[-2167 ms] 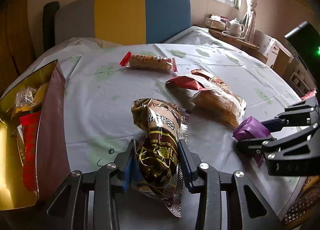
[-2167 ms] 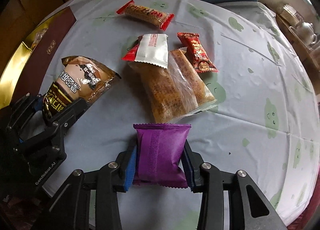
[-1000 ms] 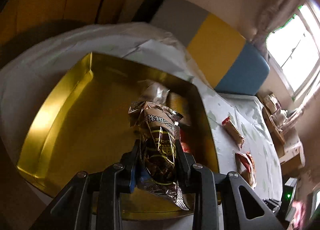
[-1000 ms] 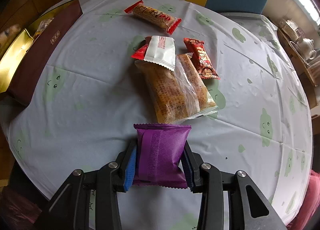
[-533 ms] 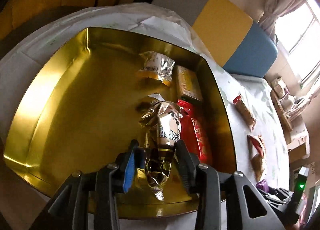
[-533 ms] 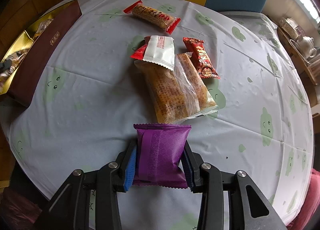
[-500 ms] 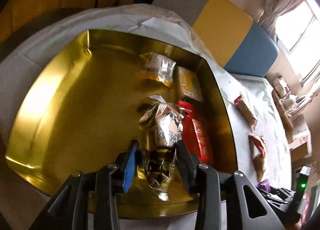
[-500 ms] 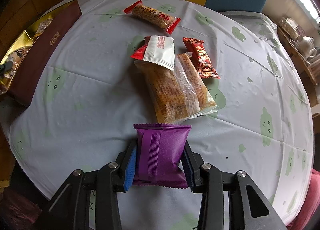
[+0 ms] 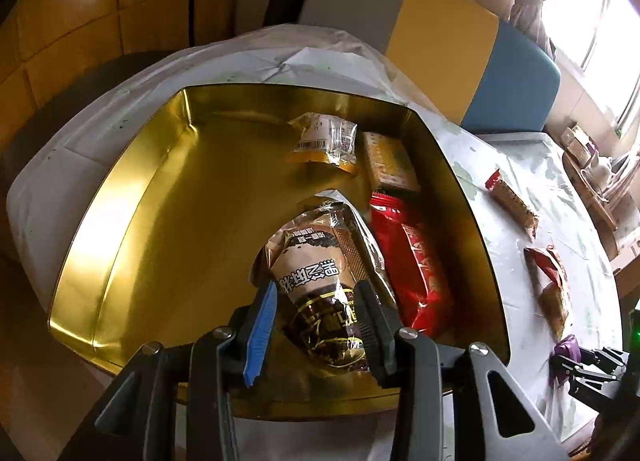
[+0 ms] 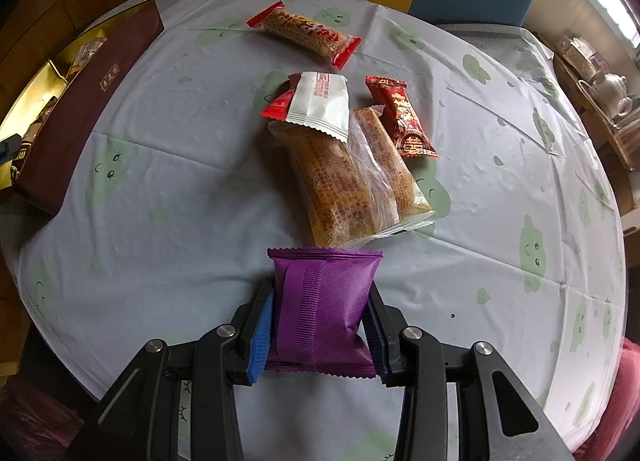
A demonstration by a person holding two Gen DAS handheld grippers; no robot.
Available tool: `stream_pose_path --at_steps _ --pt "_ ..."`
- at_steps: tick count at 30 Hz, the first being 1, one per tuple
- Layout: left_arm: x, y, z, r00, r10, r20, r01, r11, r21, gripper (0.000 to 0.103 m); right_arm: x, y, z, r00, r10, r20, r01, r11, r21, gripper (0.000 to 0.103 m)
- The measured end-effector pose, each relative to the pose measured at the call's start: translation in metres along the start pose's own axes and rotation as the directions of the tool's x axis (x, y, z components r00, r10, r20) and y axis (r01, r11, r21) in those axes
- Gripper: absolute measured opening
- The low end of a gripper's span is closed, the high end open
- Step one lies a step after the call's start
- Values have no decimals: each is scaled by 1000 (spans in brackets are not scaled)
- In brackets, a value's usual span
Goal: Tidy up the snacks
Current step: 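Carry the brown bag into the gold tray and open the left gripper, then carry the purple pack into the gold tray and open the right gripper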
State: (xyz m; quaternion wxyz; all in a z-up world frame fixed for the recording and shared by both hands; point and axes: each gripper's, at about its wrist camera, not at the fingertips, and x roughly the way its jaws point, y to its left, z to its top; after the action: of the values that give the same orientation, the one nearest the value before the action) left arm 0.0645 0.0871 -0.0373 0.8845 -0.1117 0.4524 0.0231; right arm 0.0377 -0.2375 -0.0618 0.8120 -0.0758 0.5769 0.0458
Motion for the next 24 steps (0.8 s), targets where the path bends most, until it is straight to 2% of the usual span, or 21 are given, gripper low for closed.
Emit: stream_pose_path --at_steps 9,24 --pt "-11 -2 -1 999 18 39 -19 999 32 41 -1 2 -1 1000 -8 4 8 1000 -2 41" --pt "-15 17 2 998 26 58 -26 1000 3 41 -2 7 -1 999 -40 2 40 999 -24 41"
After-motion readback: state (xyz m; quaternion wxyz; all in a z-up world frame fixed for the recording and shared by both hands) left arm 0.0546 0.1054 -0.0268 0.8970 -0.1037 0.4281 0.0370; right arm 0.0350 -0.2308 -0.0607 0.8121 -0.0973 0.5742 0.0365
